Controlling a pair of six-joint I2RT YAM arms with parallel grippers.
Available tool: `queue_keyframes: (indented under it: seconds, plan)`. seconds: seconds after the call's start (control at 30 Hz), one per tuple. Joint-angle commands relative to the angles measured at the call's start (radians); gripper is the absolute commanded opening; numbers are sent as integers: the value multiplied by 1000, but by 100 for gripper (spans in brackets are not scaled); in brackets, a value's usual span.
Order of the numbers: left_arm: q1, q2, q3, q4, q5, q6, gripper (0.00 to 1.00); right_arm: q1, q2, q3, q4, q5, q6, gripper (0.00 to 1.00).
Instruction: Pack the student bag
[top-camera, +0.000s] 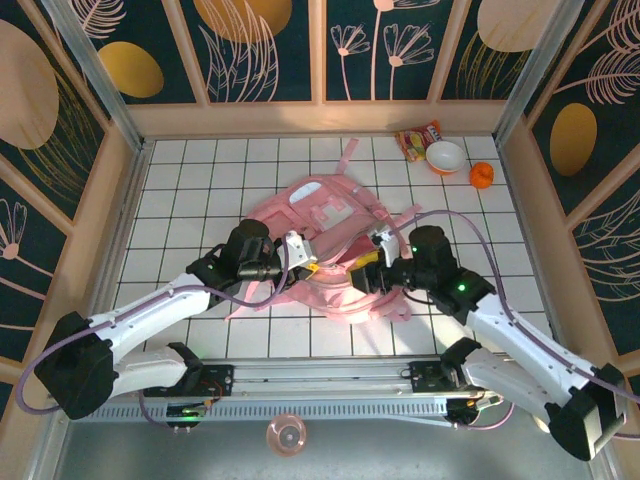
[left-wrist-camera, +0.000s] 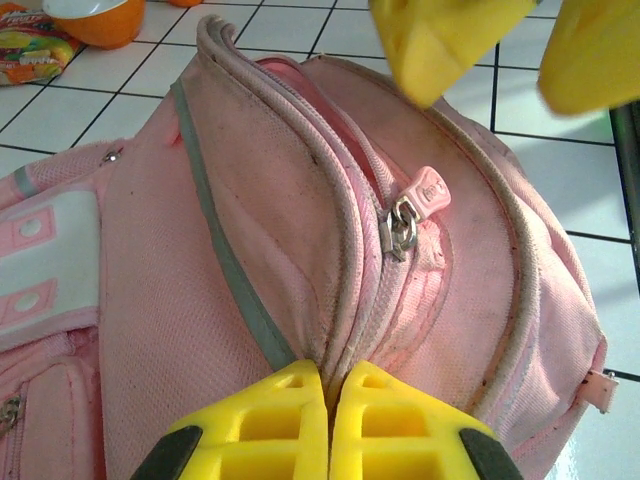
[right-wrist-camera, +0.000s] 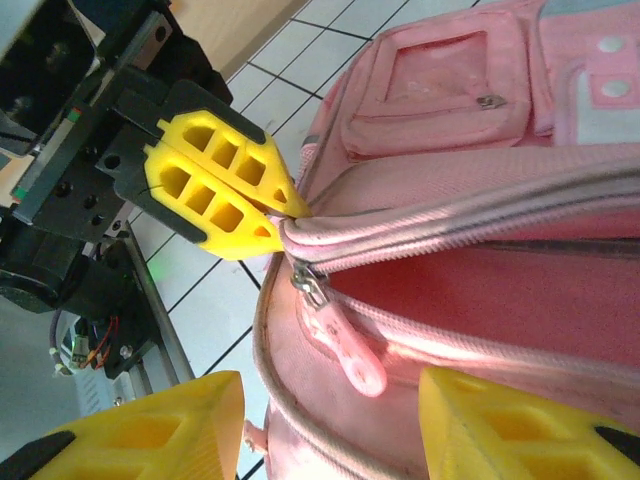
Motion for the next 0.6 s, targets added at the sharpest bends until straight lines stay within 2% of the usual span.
queue_keyframes:
  seconds: [0.0,0.13,0.23,0.3,0.4,0.53,0.57]
  plan:
    - [0,-1,51,77,62,-56,0,29,49,1,95,0,-25,49]
    - [1,10,64,77,69,-55,0,65,100,28,81,9,-58,48]
    - [0,16,71,84,80,-57,0,73,125,37,66,63,-85,49]
    - [0,19,76,89,85,-59,0,77,144,50,41,117,-101,45]
    - [0,20,82,88,76,-57,0,80,158,71,0,182,-113,29]
    - [0,19,76,61,29,-40,0,80,137,84,-67,304,-105,3]
    - [1,18,75,46,19,-28,0,80,128,87,-84,335,-101,0]
